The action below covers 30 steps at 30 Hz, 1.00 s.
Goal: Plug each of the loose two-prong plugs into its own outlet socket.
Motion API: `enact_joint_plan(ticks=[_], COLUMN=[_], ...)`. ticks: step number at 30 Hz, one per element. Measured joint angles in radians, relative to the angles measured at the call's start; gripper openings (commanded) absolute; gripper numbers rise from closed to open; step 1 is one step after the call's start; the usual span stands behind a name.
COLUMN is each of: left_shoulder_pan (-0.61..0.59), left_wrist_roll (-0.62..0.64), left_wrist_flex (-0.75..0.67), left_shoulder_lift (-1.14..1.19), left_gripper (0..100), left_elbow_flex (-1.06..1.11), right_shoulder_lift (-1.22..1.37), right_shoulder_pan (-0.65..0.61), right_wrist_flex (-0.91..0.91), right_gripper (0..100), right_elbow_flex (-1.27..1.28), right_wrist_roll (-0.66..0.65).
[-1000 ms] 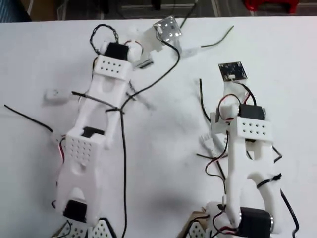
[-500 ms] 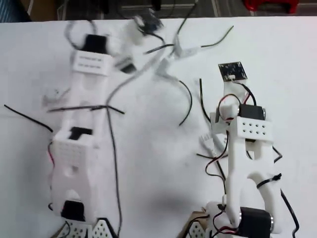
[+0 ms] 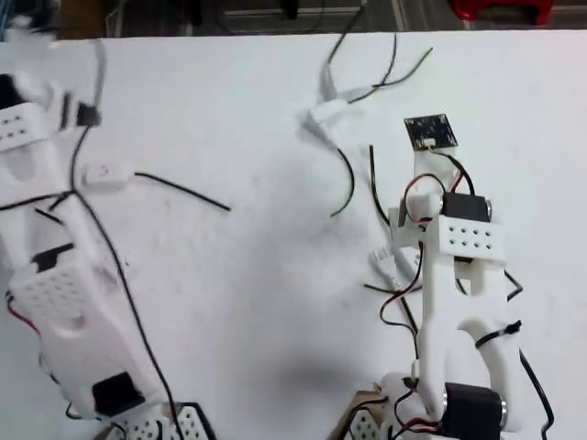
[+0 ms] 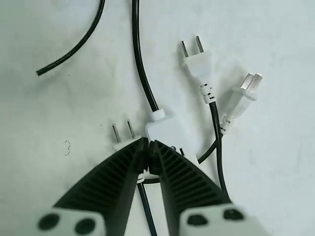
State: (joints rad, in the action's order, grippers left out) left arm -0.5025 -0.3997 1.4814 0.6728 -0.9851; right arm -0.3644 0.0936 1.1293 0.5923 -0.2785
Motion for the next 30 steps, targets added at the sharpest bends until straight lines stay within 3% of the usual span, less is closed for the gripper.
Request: enact_joint_plan(ticks=[6,12,22,30], left_shoulder_pan=[-0.157,-0.180,0.008,0.081], left_wrist_roll=[0.178,0.365,1.117,1.318], left_wrist_flex=[0.000,0.084,0.206,0.106], left_shoulder_lift=[0.000,0.000,0.000,0.034], left_gripper=[32,32,32,32], left_elbow_flex=[0.176,0.331,0.368,0.367], right_shoulder_lift=[0.000,0.000,0.000,0.000], right_shoulder_pan=[-0.048,-0.110,-0.115,-0.121], right_wrist_flex=[0.000,-0.003,-0.048,-0.100], right_gripper=[1.8,1.8,1.8,1.8], right_elbow_flex=[0.029,0.032,0.118,0.141], right_wrist_roll=[0.000,0.000,0.000,0.000])
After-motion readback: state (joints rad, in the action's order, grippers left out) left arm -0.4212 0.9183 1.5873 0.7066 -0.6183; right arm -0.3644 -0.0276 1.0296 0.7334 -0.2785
